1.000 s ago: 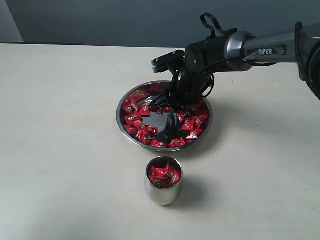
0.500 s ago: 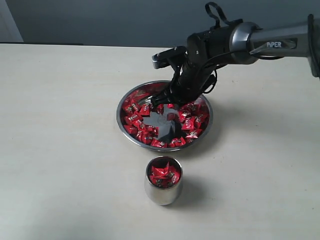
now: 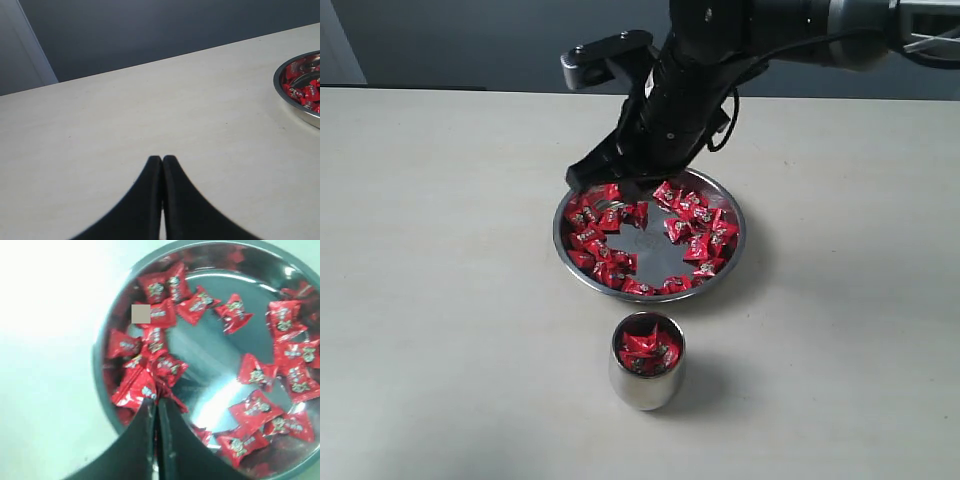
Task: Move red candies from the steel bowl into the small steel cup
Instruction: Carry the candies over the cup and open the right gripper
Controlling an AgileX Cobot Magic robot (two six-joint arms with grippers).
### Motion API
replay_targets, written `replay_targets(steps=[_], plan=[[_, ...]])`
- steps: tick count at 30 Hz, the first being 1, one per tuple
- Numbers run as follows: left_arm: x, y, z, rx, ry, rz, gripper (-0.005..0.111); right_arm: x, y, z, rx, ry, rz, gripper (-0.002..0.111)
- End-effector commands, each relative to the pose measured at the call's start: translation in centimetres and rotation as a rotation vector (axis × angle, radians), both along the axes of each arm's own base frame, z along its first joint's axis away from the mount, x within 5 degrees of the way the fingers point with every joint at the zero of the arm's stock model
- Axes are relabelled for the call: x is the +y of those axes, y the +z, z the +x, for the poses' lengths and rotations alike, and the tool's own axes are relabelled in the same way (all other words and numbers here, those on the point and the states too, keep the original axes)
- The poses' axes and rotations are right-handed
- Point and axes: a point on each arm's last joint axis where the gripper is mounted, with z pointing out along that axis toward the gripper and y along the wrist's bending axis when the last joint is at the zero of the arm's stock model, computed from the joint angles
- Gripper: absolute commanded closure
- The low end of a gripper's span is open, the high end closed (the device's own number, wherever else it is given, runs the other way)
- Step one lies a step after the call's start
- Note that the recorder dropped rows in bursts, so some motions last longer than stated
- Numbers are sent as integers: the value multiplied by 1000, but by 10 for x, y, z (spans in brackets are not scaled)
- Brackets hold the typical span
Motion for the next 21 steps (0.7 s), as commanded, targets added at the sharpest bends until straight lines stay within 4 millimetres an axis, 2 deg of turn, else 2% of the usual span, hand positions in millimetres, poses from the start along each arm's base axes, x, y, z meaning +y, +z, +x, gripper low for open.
replay_targets(steps=[1, 5, 10, 15, 21], plan=[[0, 1, 0, -12, -1, -5, 106, 5, 22, -31, 42, 83, -38, 109], [0, 1, 0, -12, -1, -5, 106, -1, 25, -58, 70, 134, -64, 109], [0, 1, 0, -12, -1, -5, 106, -19, 9, -80, 117, 124, -70, 109], [0, 1, 0, -12, -1, -5, 106, -23, -12, -89, 154, 143, -57, 109], [0, 1, 0, -12, -1, -5, 106, -19, -32, -89, 181, 158, -44, 109]])
